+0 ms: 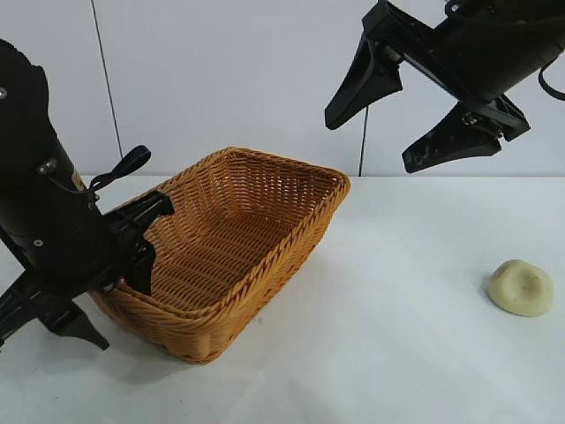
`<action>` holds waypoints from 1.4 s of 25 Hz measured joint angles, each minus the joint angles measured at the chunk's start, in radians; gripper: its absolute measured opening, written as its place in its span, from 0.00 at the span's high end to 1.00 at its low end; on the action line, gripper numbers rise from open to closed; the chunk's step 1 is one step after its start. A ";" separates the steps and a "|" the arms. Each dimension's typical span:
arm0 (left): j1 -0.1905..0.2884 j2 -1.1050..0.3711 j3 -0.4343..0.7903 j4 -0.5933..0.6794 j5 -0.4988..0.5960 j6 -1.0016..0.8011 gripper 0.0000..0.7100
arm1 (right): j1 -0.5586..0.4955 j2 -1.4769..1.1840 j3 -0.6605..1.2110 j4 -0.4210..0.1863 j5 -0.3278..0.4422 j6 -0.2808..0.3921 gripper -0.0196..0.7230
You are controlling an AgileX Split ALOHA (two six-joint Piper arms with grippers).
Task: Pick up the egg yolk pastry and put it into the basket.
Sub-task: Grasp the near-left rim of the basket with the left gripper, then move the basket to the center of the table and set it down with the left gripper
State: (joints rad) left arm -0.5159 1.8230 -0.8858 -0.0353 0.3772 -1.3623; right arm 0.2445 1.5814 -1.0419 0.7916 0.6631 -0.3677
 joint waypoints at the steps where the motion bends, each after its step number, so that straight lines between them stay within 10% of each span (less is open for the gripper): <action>1: 0.000 0.000 0.000 -0.003 -0.007 -0.006 0.79 | 0.000 0.000 0.000 0.000 0.000 0.000 0.07; 9: 0.015 -0.011 0.000 -0.019 -0.003 0.015 0.88 | 0.000 0.000 0.000 0.000 0.000 0.000 0.07; 20: 0.222 0.009 -0.248 -0.246 0.266 0.659 0.88 | 0.000 0.000 0.000 0.000 0.001 0.000 0.07; 35: 0.229 0.154 -0.568 -0.303 0.563 1.182 0.88 | 0.000 0.000 0.000 0.000 0.007 0.000 0.07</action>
State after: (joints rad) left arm -0.2871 1.9767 -1.4539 -0.3388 0.9399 -0.1804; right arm 0.2445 1.5814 -1.0419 0.7916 0.6696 -0.3677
